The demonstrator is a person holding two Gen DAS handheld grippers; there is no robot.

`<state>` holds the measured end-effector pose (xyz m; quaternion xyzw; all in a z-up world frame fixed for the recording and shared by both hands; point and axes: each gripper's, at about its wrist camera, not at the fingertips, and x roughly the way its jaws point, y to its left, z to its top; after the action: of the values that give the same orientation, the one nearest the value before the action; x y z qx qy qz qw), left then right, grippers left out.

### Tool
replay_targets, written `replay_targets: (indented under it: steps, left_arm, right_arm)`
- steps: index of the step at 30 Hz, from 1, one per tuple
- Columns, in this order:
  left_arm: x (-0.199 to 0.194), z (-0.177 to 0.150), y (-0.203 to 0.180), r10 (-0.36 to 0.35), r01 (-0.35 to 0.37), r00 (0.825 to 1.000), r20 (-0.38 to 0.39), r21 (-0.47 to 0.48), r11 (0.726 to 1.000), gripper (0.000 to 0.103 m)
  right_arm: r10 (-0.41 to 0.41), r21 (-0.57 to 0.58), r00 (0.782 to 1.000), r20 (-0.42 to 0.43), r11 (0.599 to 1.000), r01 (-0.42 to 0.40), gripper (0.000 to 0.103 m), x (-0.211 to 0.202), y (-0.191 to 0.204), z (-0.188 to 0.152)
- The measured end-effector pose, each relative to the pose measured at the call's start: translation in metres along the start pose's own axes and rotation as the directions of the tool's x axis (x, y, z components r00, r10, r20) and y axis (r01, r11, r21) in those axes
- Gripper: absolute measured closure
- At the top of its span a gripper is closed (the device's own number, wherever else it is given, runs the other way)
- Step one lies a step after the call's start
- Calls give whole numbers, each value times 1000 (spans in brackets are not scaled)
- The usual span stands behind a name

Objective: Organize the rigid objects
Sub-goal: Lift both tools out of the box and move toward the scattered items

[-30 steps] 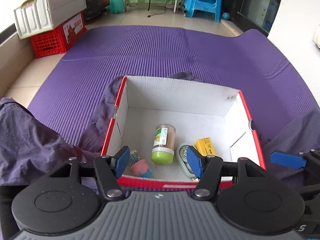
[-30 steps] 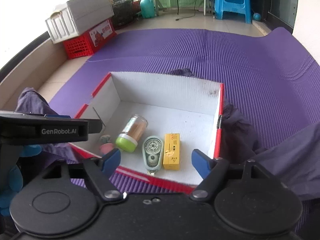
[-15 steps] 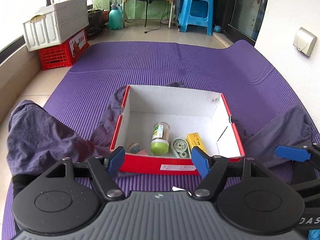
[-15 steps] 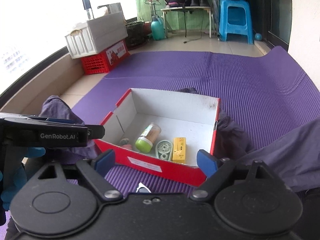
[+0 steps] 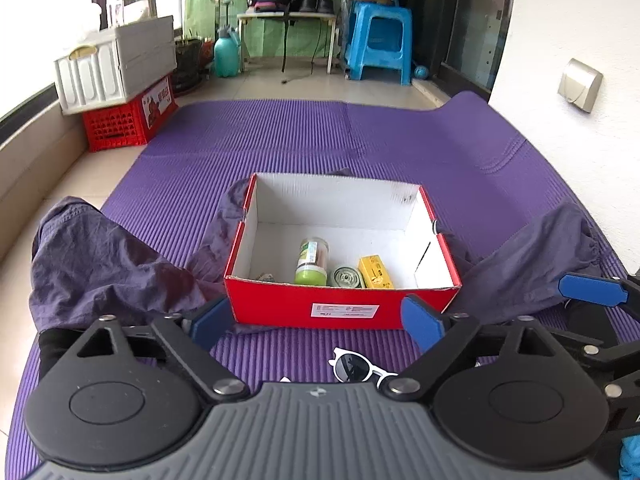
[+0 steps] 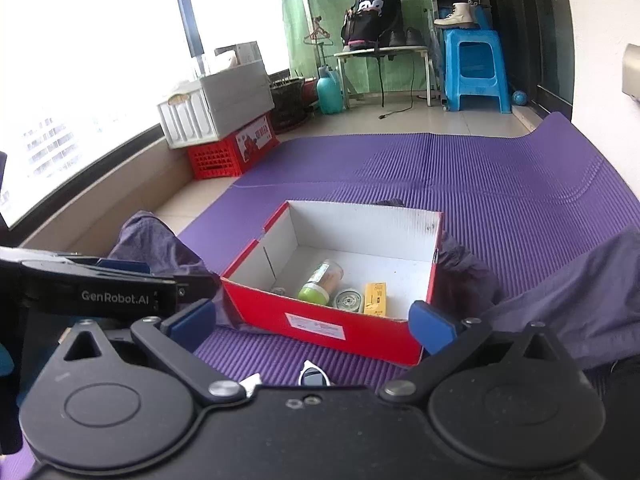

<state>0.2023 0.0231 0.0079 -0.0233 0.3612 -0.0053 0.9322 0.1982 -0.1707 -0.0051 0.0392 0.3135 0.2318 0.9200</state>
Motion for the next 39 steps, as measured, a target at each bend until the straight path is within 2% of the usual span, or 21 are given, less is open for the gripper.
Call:
replay_targets:
  steps: [4,13,23,28,39]
  left_arm:
    - [-10,-9,-3,-17,17,1000,19,2,1000,1]
    - [-10,-42,9,-21,19,999,-29,-70,997,0]
    - [13,-76,25,60,-74,993,-101,-139,987,0]
    - [43,-97,28,128,-142,978,-165,-76,987,0]
    - [94,-134,52,146,-186,941,-305,-106,977,0]
  right_arm:
    - [-5,0,1000,16,1000,5,0,-10,0,-8]
    - [-42,29,999,12,999,42,0,-20,-12,-34]
    - [-74,47,994,-77,996,78,0,-8,-25,-70]
    - [-73,40,988,-139,996,80,0,8,-24,-87]
    - [-110,49,954,-279,991,128,3,51,-32,-120]
